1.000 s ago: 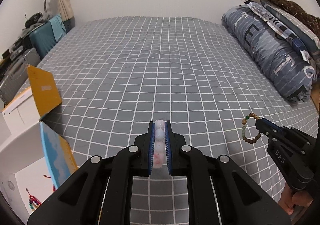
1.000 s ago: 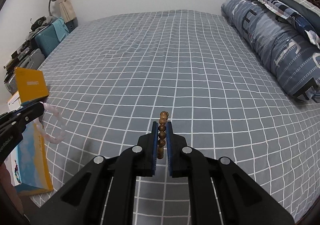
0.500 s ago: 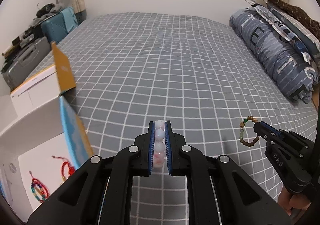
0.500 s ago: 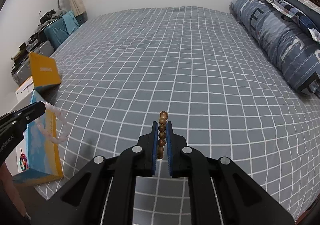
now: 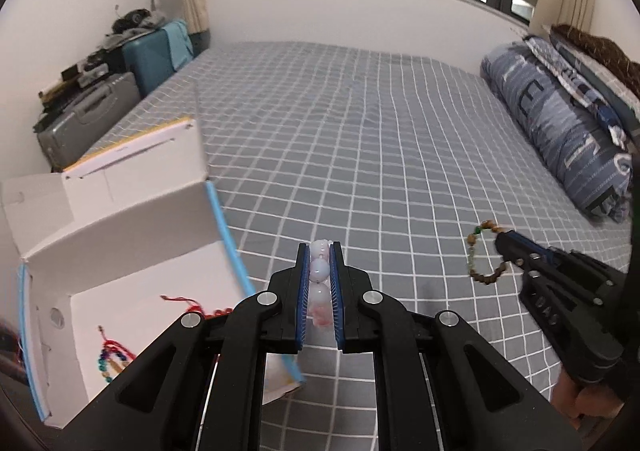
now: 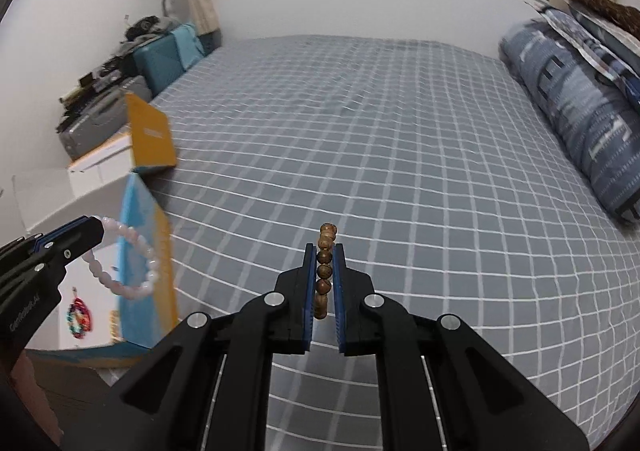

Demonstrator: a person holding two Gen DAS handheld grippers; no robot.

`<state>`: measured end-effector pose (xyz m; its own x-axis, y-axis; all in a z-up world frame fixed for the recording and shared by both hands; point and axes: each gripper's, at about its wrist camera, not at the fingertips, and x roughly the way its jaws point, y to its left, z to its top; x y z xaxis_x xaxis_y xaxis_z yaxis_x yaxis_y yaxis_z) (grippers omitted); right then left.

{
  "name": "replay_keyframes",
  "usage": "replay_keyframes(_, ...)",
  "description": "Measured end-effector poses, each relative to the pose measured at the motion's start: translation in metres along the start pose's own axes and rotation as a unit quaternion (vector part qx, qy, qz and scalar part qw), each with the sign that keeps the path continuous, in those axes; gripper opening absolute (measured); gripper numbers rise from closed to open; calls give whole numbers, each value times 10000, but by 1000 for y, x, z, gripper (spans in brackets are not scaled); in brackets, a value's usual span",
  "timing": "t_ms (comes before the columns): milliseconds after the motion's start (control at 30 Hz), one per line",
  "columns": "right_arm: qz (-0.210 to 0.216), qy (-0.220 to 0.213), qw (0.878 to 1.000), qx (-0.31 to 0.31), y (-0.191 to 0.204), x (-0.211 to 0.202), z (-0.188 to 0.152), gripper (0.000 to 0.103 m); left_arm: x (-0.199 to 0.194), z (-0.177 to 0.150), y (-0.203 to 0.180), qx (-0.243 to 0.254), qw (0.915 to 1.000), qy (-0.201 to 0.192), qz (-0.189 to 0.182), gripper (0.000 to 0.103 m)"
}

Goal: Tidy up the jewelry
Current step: 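Lift and carry both held bracelets over the open white box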

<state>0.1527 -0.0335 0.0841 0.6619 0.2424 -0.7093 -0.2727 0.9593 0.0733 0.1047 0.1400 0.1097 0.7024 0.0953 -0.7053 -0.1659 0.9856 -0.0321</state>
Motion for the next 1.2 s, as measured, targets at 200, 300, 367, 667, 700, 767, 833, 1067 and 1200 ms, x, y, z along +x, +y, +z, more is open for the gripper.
replay_keyframes(200, 298, -153, 9992, -221, 50, -7, 4, 7, -27, -2, 36, -223, 9992, -257, 220, 10)
replay_keyframes(300, 416, -226, 9981, -393, 77, -9, 5, 7, -33, -8, 53, -344, 9985, -272, 315, 10)
replay_keyframes(367, 514, -267, 9970, -507, 98, -9, 5, 7, -35, -12, 66, -405, 9979, -265, 420, 10)
replay_keyframes(667, 1007, -324, 9899, -947, 175, -9, -6, 7, -53, -40, 135, -848, 9917, -309, 914, 10)
replay_keyframes(700, 1058, -309, 9890, -991, 183, -7, -7, 7, -54, -44, 143, -913, 9909, -290, 946, 10)
replay_keyframes(767, 1145, -254, 9871, -1093, 199, -2, -12, 7, -53, -50, 156, -999, 9892, -241, 1047, 10)
replay_keyframes(833, 1233, -185, 9850, -1192, 215, 4, -17, 7, -49, -59, 171, -1112, 9871, -147, 1142, 10)
replay_keyframes(1067, 1376, 214, 9790, -1488, 254, 40, -31, 7, -28, -89, 211, -1405, 9797, 298, 1398, 10)
replay_keyframes(1200, 1299, 577, 9760, -1647, 271, 64, -37, 7, -13, -99, 230, -1587, 9753, 550, 1436, 10)
